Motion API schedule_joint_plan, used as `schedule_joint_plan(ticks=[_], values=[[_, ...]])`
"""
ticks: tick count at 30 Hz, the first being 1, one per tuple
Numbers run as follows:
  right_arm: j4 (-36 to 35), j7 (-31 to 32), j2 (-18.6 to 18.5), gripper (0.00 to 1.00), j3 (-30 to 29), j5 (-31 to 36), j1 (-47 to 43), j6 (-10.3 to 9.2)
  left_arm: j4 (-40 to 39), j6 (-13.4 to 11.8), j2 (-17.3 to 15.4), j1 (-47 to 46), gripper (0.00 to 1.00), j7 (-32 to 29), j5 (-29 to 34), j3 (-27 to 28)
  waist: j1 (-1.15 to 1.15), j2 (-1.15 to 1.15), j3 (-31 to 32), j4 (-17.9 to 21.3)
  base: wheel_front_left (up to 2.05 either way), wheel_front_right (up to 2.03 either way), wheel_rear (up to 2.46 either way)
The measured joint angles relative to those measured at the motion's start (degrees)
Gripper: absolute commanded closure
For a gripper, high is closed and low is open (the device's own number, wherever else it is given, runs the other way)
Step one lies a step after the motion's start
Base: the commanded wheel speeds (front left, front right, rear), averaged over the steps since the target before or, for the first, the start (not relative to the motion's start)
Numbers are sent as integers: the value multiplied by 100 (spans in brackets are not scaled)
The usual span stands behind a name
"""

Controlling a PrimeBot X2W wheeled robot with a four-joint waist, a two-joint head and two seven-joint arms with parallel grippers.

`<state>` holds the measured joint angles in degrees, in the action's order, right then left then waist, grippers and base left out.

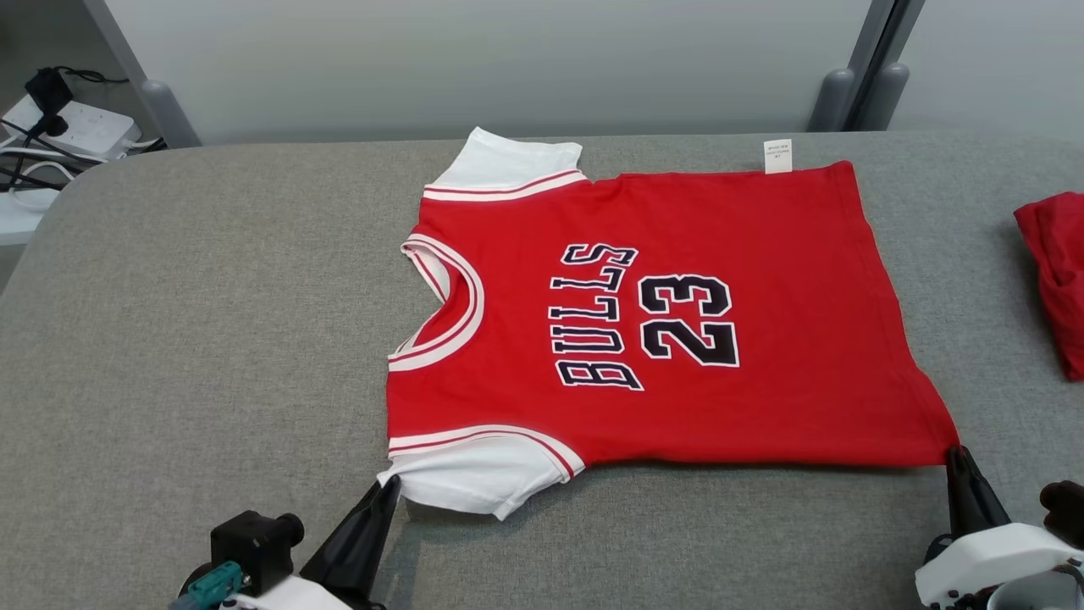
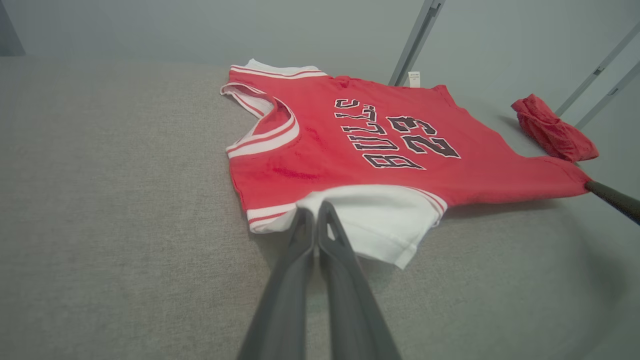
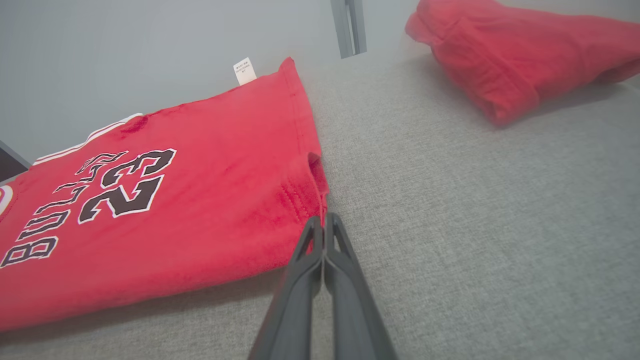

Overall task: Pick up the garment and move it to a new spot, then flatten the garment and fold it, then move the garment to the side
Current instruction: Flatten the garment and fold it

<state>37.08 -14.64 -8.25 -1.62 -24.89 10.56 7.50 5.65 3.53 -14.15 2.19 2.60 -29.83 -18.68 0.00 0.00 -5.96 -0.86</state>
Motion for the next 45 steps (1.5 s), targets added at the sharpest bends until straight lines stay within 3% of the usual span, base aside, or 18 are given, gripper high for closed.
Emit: schedule_joint_plan(ticks=[12,17,21,26,33,45], values=[[-1365,0,-330,100,-172,116,-1280,0,-2207,-214,-550,1082,100,-870,-18,-65,0,0,-192,-240,0,0,0],[-1878,53,-445,100,-357,118,-1876,0,-2821,-417,-757,1439,100,-1171,-48,46,0,0,-246,-278,0,0,0],[-2209,219,-472,100,-455,114,-2083,0,-3108,-438,-817,1594,100,-1217,-147,108,0,0,-273,-264,0,0,0],[-2201,503,-336,100,-494,153,-1784,0,-2856,-464,-525,1260,100,-1209,-218,4,0,0,-270,-137,0,0,0],[-1475,829,-120,100,-511,427,-831,0,-1900,-400,78,282,100,-958,-267,-268,0,0,-260,-10,0,0,0],[-155,754,-302,100,-277,398,324,0,-672,-274,299,-786,100,-213,-244,-43,0,0,-203,-17,0,0,0]])
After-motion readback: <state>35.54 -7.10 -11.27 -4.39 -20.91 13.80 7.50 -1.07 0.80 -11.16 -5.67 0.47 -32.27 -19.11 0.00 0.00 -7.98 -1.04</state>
